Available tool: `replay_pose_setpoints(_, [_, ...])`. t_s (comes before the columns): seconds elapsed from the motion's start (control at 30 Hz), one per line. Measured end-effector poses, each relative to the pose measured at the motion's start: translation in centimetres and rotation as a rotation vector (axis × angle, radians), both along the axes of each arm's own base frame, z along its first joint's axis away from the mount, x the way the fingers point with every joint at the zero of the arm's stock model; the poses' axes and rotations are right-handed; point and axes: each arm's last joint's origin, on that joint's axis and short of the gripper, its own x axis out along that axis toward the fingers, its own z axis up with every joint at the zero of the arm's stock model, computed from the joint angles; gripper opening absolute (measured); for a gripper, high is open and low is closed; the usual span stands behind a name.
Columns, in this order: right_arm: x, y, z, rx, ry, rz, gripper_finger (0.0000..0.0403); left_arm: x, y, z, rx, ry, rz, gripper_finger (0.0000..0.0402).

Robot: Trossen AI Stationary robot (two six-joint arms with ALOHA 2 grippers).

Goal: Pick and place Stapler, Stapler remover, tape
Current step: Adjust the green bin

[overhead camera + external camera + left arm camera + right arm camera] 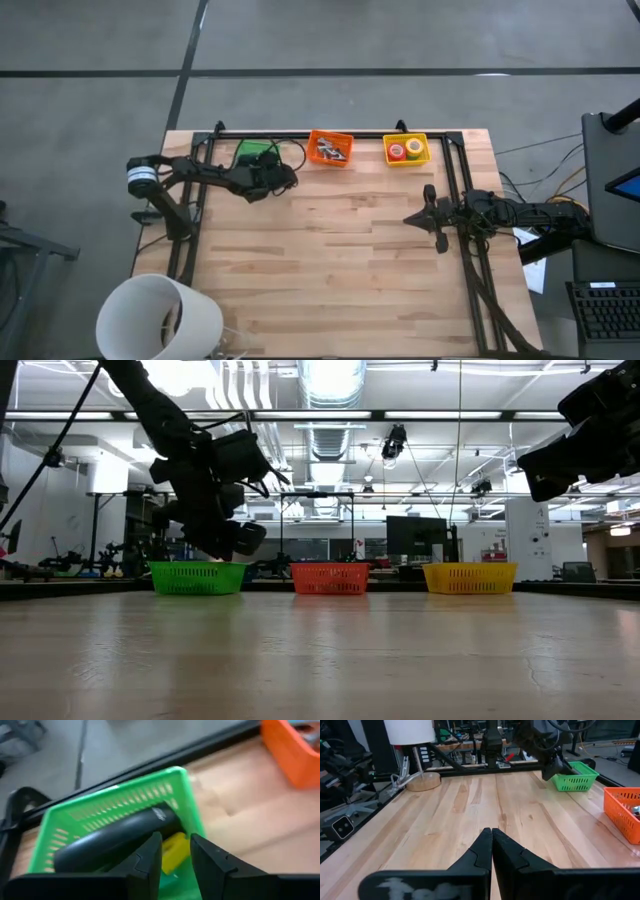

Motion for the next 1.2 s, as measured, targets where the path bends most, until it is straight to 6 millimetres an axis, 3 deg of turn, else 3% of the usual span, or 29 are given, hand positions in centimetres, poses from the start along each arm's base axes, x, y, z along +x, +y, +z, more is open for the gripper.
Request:
replay_pose_setpoints(0.2, [0.0,0.0,0.0,0.000,0.000,0.000,0.0009,1.2,-2.3,0.2,-0.049,0.029,-0.175,0.0078])
replay_pose_setpoints(0.33, [0.0,0.0,0.0,0.000,0.000,0.000,0.0009,2.2,-4.2,0.8,0.010,0.105,-0.291,0.0046])
replay_pose_setpoints(0.47, [0.0,0.0,0.0,0.000,0.000,0.000,0.0009,2.0,-4.9,1.7,0.131,0.196,-0.243,0.0016])
replay_pose_setpoints(0.7, [0.0,0.0,0.0,0.000,0.000,0.000,0.0009,1.5,-5.5,4.3,0.147,0.095,-0.270,0.0004])
replay_pose_setpoints(0.8, [0.0,0.0,0.0,0.000,0.000,0.000,0.0009,1.5,-6.3,5.4,0.055,-0.023,-0.411,0.0003])
replay_pose_setpoints(0.93, [0.0,0.0,0.0,0.000,-0.001,0.000,0.0009,1.7,-7.1,4.7,-0.139,-0.126,-0.684,0.0002])
replay_pose_setpoints(1.2, [0.0,0.0,0.0,0.000,0.000,0.000,0.0009,1.6,-6.6,0.5,-0.202,-0.092,-0.626,0.0002])
